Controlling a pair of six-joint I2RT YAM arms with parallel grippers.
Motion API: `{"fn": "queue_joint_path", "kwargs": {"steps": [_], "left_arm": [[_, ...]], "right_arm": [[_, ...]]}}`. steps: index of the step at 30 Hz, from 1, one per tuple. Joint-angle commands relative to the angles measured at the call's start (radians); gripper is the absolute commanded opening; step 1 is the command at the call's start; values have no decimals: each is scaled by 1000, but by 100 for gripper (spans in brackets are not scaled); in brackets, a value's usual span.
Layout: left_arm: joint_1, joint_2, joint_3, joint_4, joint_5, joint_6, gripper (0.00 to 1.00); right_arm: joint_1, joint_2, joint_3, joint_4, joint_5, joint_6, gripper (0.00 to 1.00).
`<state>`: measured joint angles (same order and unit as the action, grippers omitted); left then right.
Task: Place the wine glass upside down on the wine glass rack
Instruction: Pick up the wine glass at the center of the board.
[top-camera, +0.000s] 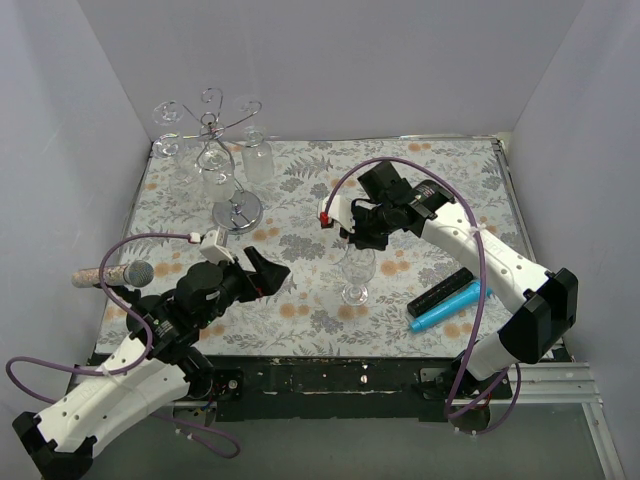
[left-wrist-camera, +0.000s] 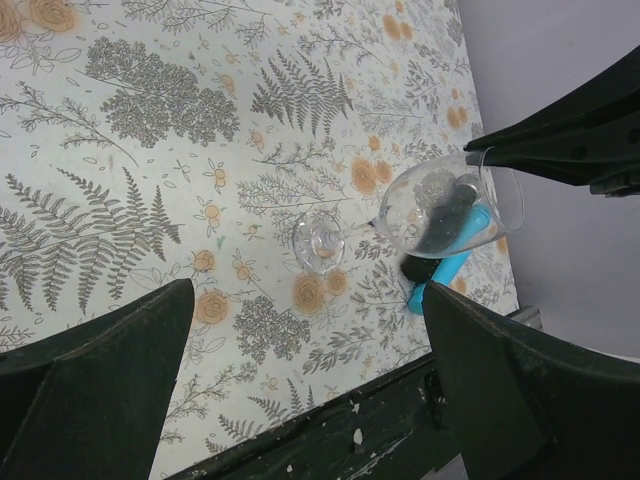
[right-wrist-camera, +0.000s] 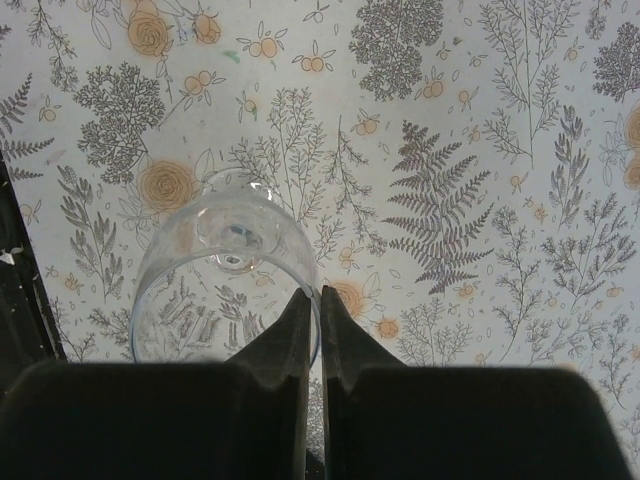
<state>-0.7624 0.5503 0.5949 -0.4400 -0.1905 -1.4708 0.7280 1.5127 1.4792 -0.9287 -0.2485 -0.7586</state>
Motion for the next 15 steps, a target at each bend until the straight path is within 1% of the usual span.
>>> {"fn": "queue_joint_path", "kwargs": {"steps": [1, 8, 15], "left_arm": [[-3, -24, -26, 32, 11, -22, 98], [-3, -21, -56, 70, 46, -48, 98], [-3, 3, -72, 101, 74, -56, 98]], "right_arm": [[5, -9, 62, -24, -34, 5, 1], [-4, -17, 113, -42, -63, 10, 1], [-42, -31, 144, -55, -118, 21, 1]]}}
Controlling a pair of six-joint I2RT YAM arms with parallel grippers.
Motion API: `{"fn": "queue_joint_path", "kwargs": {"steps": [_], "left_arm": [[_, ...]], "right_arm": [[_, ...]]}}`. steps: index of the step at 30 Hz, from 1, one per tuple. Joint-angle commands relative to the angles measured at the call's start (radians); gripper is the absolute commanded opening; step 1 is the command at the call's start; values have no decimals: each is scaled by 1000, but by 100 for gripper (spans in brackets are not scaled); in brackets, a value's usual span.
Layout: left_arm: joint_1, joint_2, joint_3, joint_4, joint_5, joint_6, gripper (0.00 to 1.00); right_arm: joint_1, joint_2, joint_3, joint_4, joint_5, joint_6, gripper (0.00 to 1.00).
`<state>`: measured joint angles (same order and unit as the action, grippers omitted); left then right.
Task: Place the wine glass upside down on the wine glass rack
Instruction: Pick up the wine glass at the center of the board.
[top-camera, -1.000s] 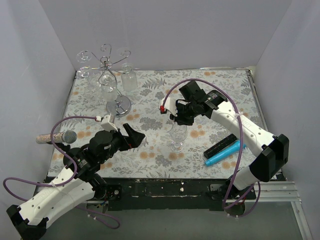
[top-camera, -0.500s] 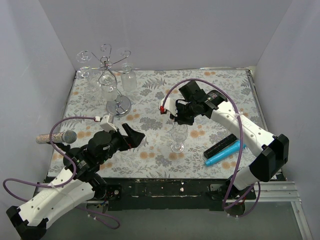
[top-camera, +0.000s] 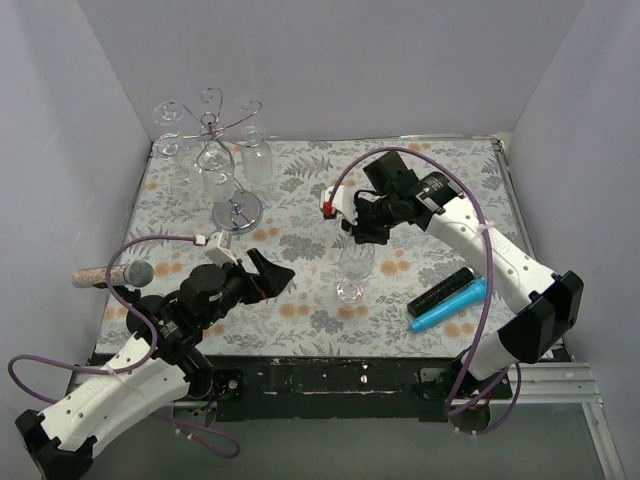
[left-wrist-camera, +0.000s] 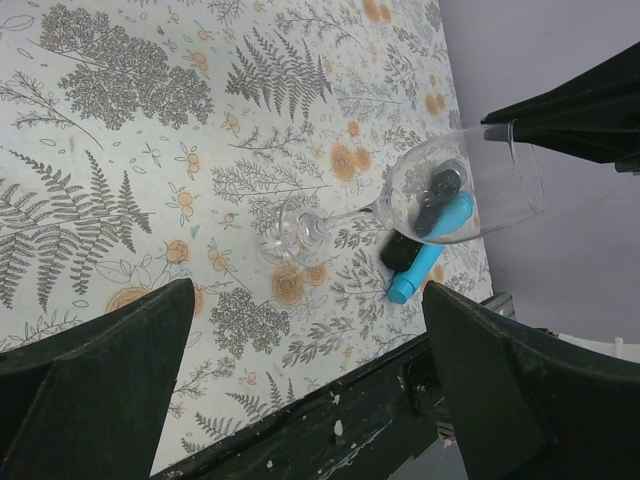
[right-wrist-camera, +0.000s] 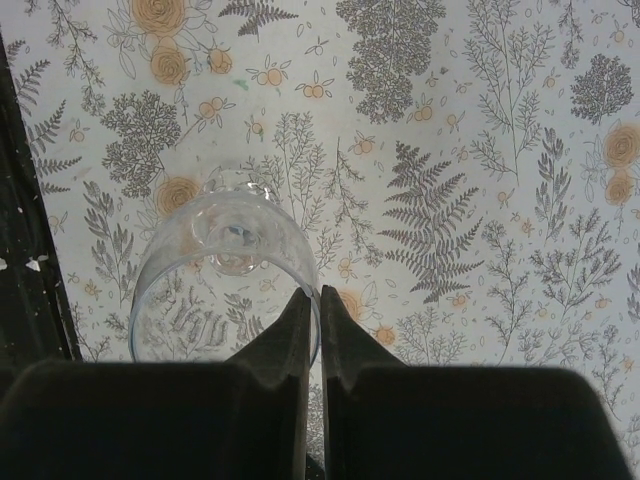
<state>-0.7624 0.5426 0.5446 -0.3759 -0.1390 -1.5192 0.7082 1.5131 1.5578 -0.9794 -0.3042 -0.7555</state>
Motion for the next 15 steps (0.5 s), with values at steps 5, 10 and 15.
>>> {"fn": "queue_joint_path", "kwargs": {"steps": [5, 10, 15], "left_arm": [[-3, 29, -37, 61, 42, -12, 98], [-3, 43, -52, 91, 65, -19, 98], [-3, 56, -66, 114, 82, -25, 98]], "right_arm": [[-67, -47, 94, -11, -107, 27, 1], [-134, -63, 105, -16, -180, 38, 1], [-176, -97, 82, -8, -214, 48, 1]]}}
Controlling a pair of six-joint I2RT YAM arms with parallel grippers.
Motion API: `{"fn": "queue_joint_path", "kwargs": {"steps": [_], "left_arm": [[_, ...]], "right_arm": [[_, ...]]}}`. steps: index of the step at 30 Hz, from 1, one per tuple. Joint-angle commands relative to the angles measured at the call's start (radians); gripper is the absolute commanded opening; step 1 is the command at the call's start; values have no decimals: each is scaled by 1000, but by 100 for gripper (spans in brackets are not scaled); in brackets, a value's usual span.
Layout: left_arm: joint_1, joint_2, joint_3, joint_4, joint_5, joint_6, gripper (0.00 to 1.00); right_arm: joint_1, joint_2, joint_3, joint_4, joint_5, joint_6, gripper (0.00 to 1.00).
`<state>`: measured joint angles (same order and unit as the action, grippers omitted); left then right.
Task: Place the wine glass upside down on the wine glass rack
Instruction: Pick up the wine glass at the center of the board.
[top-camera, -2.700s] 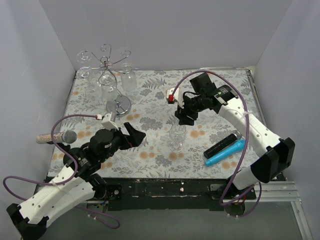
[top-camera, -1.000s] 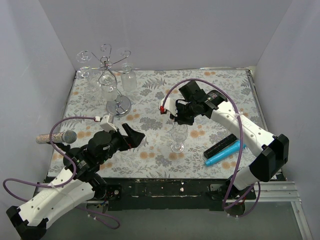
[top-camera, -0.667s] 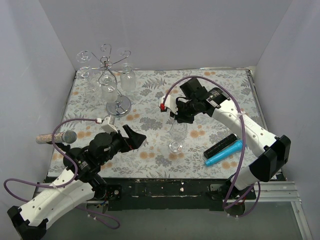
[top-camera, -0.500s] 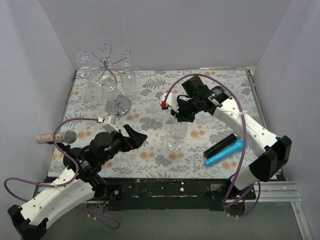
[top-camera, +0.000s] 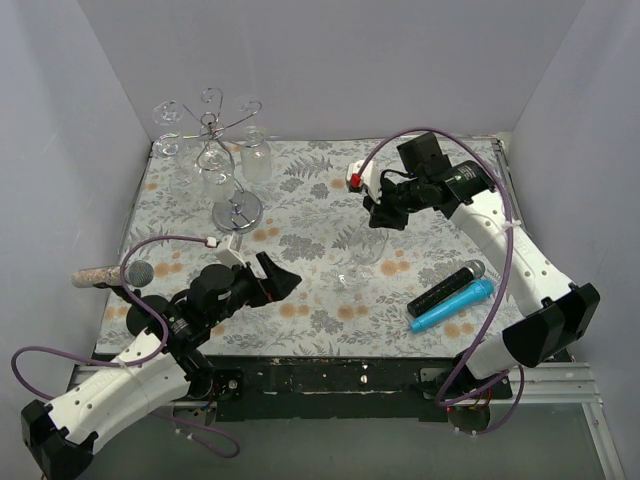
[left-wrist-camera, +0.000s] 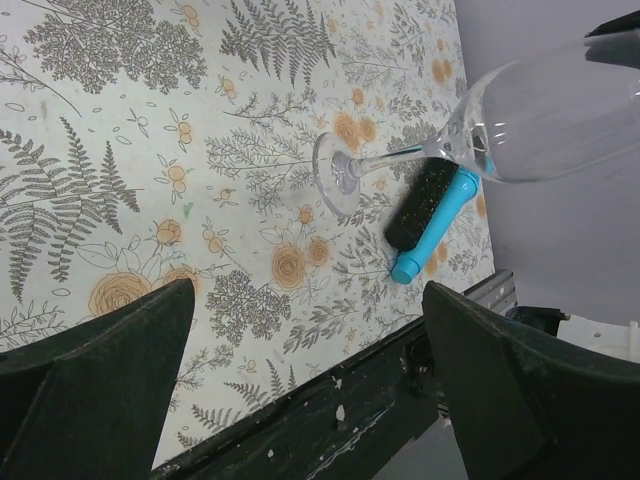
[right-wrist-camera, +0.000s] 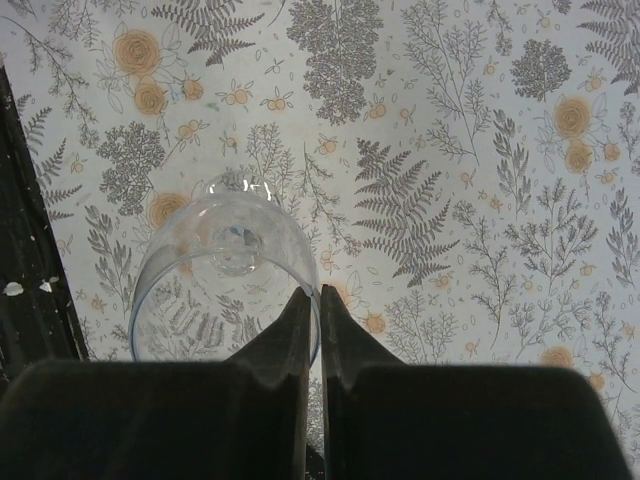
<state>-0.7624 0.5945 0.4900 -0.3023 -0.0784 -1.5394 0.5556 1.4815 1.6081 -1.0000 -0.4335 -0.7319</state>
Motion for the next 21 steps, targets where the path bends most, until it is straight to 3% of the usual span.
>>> {"fn": "queue_joint_path", "kwargs": {"steps": [1, 21], "left_arm": [[-3, 7, -14, 43, 25, -7, 98], [-3, 41, -59, 132, 109, -39, 98]], "right_arm": [[-32, -69, 29, 14, -91, 26, 1], [-112, -95, 45, 29, -162, 55, 1]]}}
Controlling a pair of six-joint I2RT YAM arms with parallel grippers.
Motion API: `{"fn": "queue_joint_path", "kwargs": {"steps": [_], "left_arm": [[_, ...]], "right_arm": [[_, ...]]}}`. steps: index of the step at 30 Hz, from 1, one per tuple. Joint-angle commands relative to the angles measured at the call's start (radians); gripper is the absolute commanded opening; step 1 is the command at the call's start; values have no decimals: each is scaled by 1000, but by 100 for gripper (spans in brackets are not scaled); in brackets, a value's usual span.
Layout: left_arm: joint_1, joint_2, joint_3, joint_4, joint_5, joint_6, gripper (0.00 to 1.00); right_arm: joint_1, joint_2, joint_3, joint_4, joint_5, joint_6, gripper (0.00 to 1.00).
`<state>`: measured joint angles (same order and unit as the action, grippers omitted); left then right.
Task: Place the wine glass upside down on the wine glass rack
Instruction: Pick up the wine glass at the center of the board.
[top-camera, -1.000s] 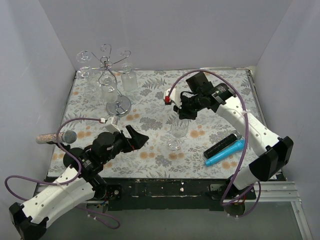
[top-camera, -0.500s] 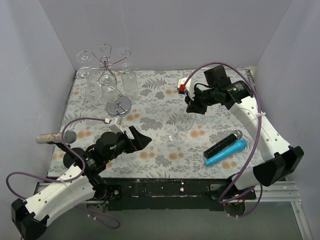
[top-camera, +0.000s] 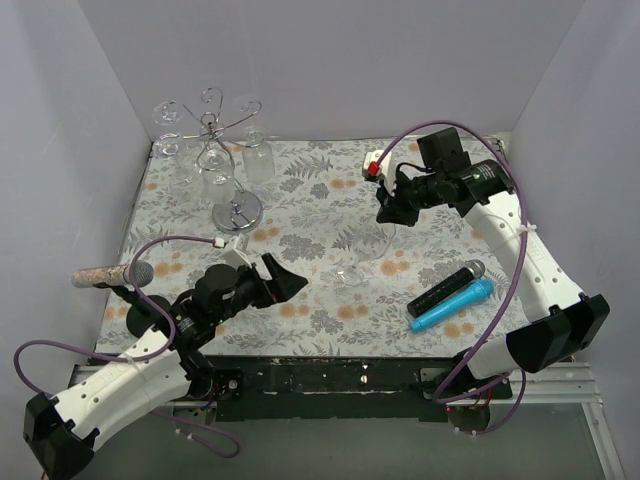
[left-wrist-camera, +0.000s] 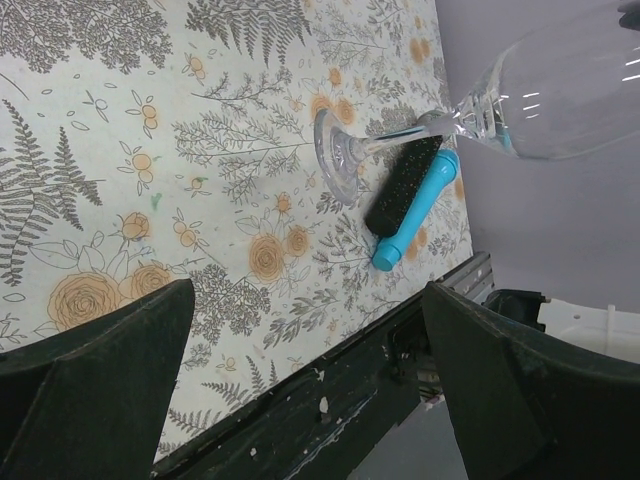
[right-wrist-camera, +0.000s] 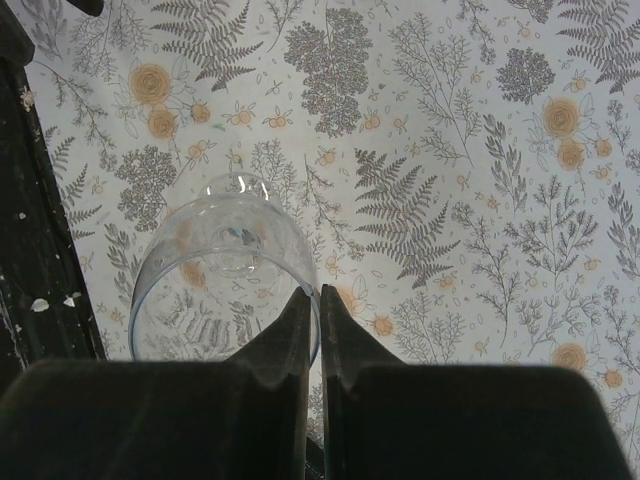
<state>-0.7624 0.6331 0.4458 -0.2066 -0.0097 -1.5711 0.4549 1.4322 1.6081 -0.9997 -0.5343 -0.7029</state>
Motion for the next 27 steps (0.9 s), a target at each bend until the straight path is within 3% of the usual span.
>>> {"fn": "queue_joint_path", "kwargs": {"steps": [1, 27], "left_arm": [[-3, 5, -16, 39, 43, -9, 98], [-2, 161, -32, 308, 135, -61, 98]], "right_arm": [[-13, -47, 49, 29, -62, 28, 1], [-85, -18, 217, 24, -144, 60, 1]]}}
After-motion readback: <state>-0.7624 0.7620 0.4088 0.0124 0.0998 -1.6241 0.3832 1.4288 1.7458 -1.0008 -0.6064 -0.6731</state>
